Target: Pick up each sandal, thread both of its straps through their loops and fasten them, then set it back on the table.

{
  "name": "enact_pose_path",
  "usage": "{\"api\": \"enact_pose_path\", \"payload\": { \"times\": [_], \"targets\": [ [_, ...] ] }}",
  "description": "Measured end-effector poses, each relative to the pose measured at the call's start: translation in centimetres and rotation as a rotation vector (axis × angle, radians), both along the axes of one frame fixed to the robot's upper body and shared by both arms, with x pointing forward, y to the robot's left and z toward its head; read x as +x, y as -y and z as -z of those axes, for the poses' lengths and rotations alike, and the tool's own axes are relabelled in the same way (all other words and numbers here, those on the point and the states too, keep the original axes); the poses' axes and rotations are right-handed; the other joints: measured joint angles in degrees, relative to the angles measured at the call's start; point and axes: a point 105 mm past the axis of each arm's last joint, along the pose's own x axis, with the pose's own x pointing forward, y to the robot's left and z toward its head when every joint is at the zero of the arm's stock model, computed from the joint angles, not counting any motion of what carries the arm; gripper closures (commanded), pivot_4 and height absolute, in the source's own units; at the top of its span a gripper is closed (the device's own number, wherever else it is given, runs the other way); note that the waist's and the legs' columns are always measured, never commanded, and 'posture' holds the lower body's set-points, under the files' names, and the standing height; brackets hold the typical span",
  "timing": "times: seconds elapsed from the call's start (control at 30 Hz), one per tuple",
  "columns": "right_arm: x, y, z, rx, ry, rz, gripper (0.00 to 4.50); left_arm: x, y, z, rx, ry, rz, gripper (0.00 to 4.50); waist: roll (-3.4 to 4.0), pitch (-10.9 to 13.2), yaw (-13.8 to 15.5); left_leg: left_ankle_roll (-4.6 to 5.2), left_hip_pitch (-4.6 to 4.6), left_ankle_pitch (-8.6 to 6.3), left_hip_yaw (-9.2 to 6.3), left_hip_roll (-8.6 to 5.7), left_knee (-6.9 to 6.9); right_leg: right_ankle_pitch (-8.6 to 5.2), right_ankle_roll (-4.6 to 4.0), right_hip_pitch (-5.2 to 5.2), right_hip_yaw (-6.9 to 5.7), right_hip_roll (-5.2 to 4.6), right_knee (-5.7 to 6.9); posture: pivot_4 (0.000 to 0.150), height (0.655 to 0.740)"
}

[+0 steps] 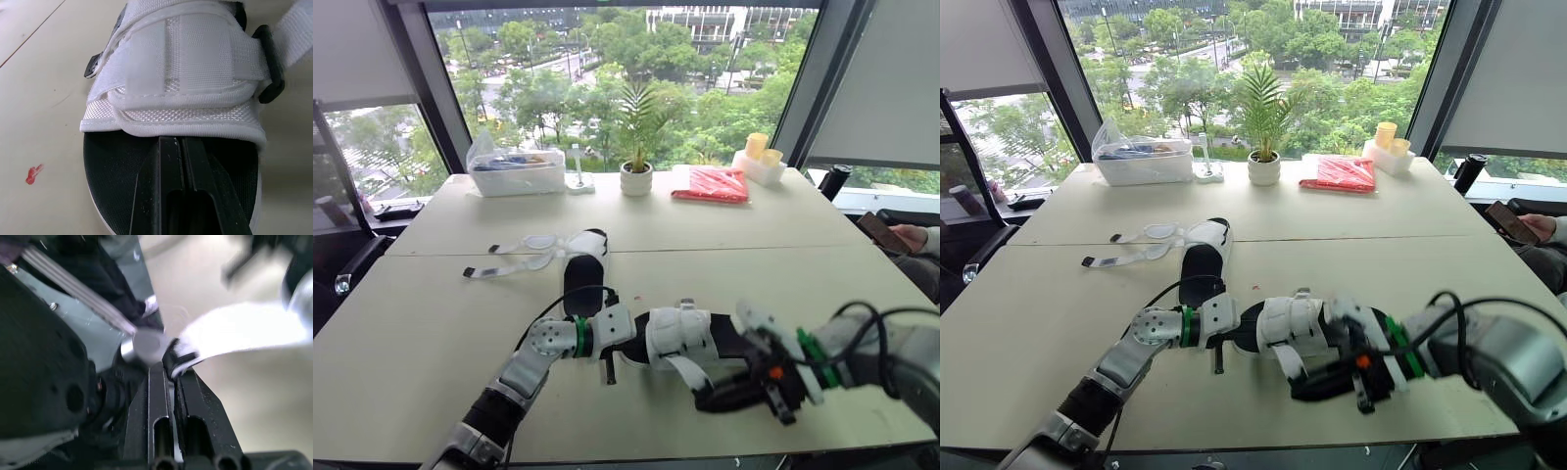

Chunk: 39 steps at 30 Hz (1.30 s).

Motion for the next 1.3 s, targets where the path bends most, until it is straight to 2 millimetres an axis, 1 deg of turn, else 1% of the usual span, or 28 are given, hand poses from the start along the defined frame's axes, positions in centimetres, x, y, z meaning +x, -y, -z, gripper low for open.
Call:
{"api": "enact_pose_path", "payload": {
  "times": [0.03,0.07,0.1,0.17,0.23,0.3,0.37,0.43,0.5,0.57,0.6,0.63,0.67,0.7,0.73,0.83,0.9,0.93,1.07,1.17,1.23,1.27,1.3],
  "targets": [
    [0.6,-0.4,-1.5,0.022,0.051,-0.016,4.44,0.0,0.0,0.1,0.002,0.004,0.003,4.5,-0.05,-0.01,-0.03,-0.01,0.05,-0.01,-0.02,0.0,0.0,-0.01,0.0,-0.01,-0.04,0.0,-0.04,0.15,0.74],
    [1.1,-0.6,-2.6,0.042,0.093,-0.019,4.44,0.0,0.1,0.1,0.006,0.009,0.008,4.5,-0.09,-0.05,0.01,-0.07,0.05,-0.05,-0.04,0.01,-0.01,-0.01,0.0,-0.02,-0.08,-0.01,-0.13,0.15,0.74],
    [1.5,-0.8,-3.2,0.055,0.113,-0.021,4.44,0.0,0.1,0.1,0.007,0.011,0.012,4.5,-0.1,-0.07,0.01,-0.08,0.06,-0.06,-0.04,0.02,-0.01,-0.01,0.0,-0.01,-0.1,-0.03,-0.17,0.15,0.74],
    [3.1,-1.6,-4.8,0.1,0.155,-0.026,4.44,0.1,0.2,0.1,0.017,0.022,0.025,4.5,-0.04,-0.14,-0.02,-0.08,0.05,-0.07,0.0,0.02,-0.01,0.01,0.0,0.02,-0.12,-0.09,-0.28,0.15,0.74],
    [4.8,-2.1,-5.4,0.104,0.202,-0.022,4.44,0.2,0.2,0.2,0.018,0.025,0.028,4.5,-0.05,-0.28,-0.08,-0.08,0.05,-0.07,0.03,0.02,0.0,0.01,0.01,0.03,-0.12,-0.11,-0.33,0.15,0.74],
    [6.5,-2.2,-4.8,0.078,0.235,-0.002,4.44,0.1,0.3,0.2,0.017,0.028,0.034,4.5,-0.1,-0.35,0.02,-0.06,0.04,-0.09,0.03,0.01,-0.01,0.01,0.01,0.04,-0.14,-0.12,-0.38,0.15,0.74],
    [7.5,-1.9,-3.5,0.035,0.243,0.007,4.44,0.1,0.3,0.2,0.017,0.032,0.038,4.5,-0.1,-0.36,0.05,-0.01,0.01,-0.1,0.04,-0.01,-0.01,0.02,0.02,0.02,-0.14,-0.14,-0.42,0.15,0.74],
    [8.0,-1.5,-2.2,-0.005,0.264,0.001,4.44,0.1,0.3,0.2,0.017,0.032,0.037,4.5,-0.1,-0.37,0.06,0.02,0.01,-0.09,0.04,-0.02,-0.01,0.02,0.03,0.02,-0.14,-0.15,-0.42,0.15,0.74],
    [7.9,-1.2,-1.2,-0.019,0.274,-0.006,4.44,0.1,0.3,0.2,0.018,0.032,0.036,4.5,-0.09,-0.38,0.03,0.01,0.02,-0.09,0.03,-0.02,-0.01,0.03,0.04,0.02,-0.14,-0.15,-0.4,0.15,0.74],
    [7.7,-1.2,-0.4,-0.021,0.283,-0.016,3.92,0.1,0.2,0.2,0.02,0.033,0.032,4.5,-0.01,-0.43,-0.13,0.0,0.04,-0.1,0.03,-0.02,0.0,0.04,0.05,0.02,-0.14,-0.14,-0.37,0.15,0.74],
    [7.6,-1.3,-0.2,-0.022,0.294,-0.026,3.59,0.1,0.1,0.2,0.021,0.033,0.031,4.5,0.02,-0.45,-0.16,0.0,0.04,-0.1,0.03,-0.02,0.0,0.04,0.05,0.02,-0.13,-0.14,-0.35,0.15,0.74],
    [7.4,-1.3,0.1,-0.028,0.318,-0.039,3.16,0.1,0.1,0.3,0.02,0.033,0.029,4.5,0.04,-0.47,-0.15,0.0,0.05,-0.1,0.03,-0.02,0.0,0.04,0.05,0.02,-0.14,-0.14,-0.35,0.15,0.74],
    [7.4,-1.3,0.4,-0.04,0.353,-0.051,2.68,0.1,0.1,0.3,0.019,0.032,0.028,4.5,0.04,-0.49,-0.13,0.0,0.06,-0.1,0.03,-0.02,-0.01,0.04,0.06,0.02,-0.14,-0.13,-0.35,0.15,0.74],
    [7.3,-1.2,0.7,-0.054,0.382,-0.058,2.09,0.1,0.1,0.3,0.019,0.032,0.027,4.5,0.02,-0.51,-0.14,-0.01,0.06,-0.11,0.03,-0.02,-0.01,0.03,0.06,0.03,-0.14,-0.13,-0.35,0.15,0.74],
    [7.3,-1.1,1.2,-0.068,0.411,-0.066,1.65,0.0,0.1,0.3,0.018,0.032,0.026,4.5,0.02,-0.52,-0.16,-0.02,0.06,-0.11,0.03,-0.02,-0.01,0.03,0.06,0.02,-0.14,-0.13,-0.35,0.15,0.74],
    [7.1,-0.3,3.1,-0.15,0.618,-0.133,0.07,0.0,0.1,0.4,0.014,0.033,0.023,4.5,0.0,-0.53,-0.13,-0.03,0.06,-0.12,0.03,-0.03,-0.03,0.02,0.11,0.03,-0.16,-0.12,-0.37,0.15,0.74],
    [6.3,0.3,4.3,-0.184,0.71,-0.204,0.02,0.0,0.1,0.4,0.016,0.033,0.022,4.5,0.02,-0.54,-0.22,0.0,0.09,-0.1,0.04,-0.04,-0.04,0.1,0.26,0.04,-0.16,-0.11,-0.36,0.15,0.74],
    [5.9,0.4,4.6,-0.185,0.748,-0.235,0.02,0.0,0.0,0.4,0.016,0.033,0.021,4.5,0.05,-0.56,-0.22,0.02,0.11,-0.09,0.04,-0.04,-0.03,0.1,0.27,0.05,-0.16,-0.1,-0.34,0.15,0.74],
    [4.3,0.6,4.8,-0.18,0.977,-0.393,0.02,0.0,-0.1,0.4,0.018,0.031,0.016,4.5,0.08,-0.57,-0.27,0.0,0.22,-0.09,0.04,-0.03,-0.03,0.08,0.27,0.13,-0.15,-0.08,-0.26,0.15,0.74],
    [4.0,0.9,5.2,-0.183,1.183,-0.495,0.02,0.1,-0.1,0.5,0.019,0.029,0.015,4.5,0.05,-0.57,-0.29,0.0,0.37,-0.1,0.04,-0.03,-0.05,-0.01,0.16,0.27,-0.15,-0.06,-0.26,0.15,0.74],
    [4.0,1.0,5.7,-0.169,1.278,-0.53,0.02,0.1,-0.1,0.5,0.019,0.028,0.014,4.5,0.05,-0.56,-0.29,0.03,0.52,-0.08,0.05,-0.03,-0.1,-0.02,0.16,0.4,-0.14,-0.05,-0.26,0.15,0.74],
    [4.1,1.0,6.1,-0.159,1.329,-0.544,0.02,0.1,-0.1,0.6,0.02,0.025,0.013,4.5,0.01,-0.54,-0.27,0.03,0.75,-0.08,0.05,-0.03,-0.17,-0.04,0.18,0.59,-0.14,-0.05,-0.27,0.15,0.74],
    [4.1,1.0,6.3,-0.154,1.345,-0.549,0.02,0.1,-0.1,0.6,0.02,0.024,0.013,4.5,0.01,-0.51,-0.26,0.03,0.88,-0.08,0.05,-0.03,-0.21,-0.06,0.18,0.71,-0.13,-0.05,-0.28,0.15,0.74]
  ]
}}
